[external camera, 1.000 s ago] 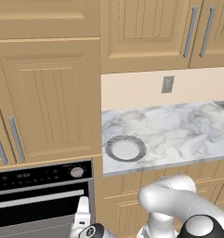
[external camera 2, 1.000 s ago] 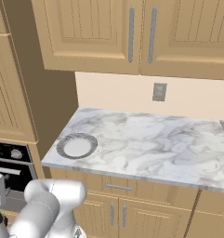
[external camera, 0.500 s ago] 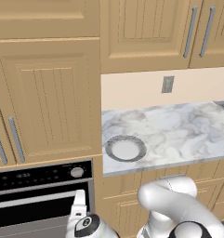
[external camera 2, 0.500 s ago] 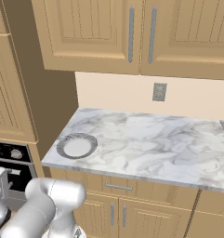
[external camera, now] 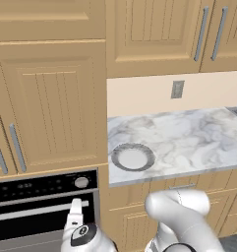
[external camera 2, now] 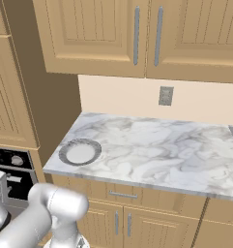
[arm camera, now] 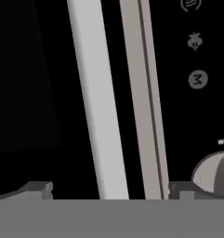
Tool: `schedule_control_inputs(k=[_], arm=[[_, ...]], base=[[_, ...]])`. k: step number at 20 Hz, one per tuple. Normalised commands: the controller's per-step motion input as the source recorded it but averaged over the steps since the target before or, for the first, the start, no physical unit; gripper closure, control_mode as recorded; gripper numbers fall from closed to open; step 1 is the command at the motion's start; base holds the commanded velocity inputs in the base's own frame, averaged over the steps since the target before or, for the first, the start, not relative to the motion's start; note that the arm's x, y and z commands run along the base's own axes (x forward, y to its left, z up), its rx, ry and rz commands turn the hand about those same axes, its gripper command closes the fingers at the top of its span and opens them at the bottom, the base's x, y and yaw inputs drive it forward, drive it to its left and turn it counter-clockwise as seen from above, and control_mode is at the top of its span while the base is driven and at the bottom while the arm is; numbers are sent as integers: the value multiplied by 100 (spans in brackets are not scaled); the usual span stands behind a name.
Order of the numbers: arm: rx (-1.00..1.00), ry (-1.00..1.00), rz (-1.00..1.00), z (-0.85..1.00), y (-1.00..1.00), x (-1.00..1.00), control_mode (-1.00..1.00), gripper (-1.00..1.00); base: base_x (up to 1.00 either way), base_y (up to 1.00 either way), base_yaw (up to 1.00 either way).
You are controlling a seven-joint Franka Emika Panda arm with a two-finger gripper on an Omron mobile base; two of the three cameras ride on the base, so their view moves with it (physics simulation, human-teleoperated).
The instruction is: Take the baked cake out of the oven and place it on the plate for cooling. Then close the oven door.
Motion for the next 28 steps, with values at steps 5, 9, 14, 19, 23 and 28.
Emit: schedule_control_inputs(k=[5,9,14,19,23,28], arm=[[0,0,0,-13,30,11,-100,-100],[0,0,0,-7,23,17,-100,-100],[0,0,0,-1,19,29,-100,100],[0,-1,0,-3,6,43,-100,100],[2,-2,2,-5,0,40,-100,100],[0,-1,4,-11,9,3,-100,100]], base=[[0,0,0],[0,0,0],[0,0,0],[0,0,0],[0,0,0],[0,0,0]])
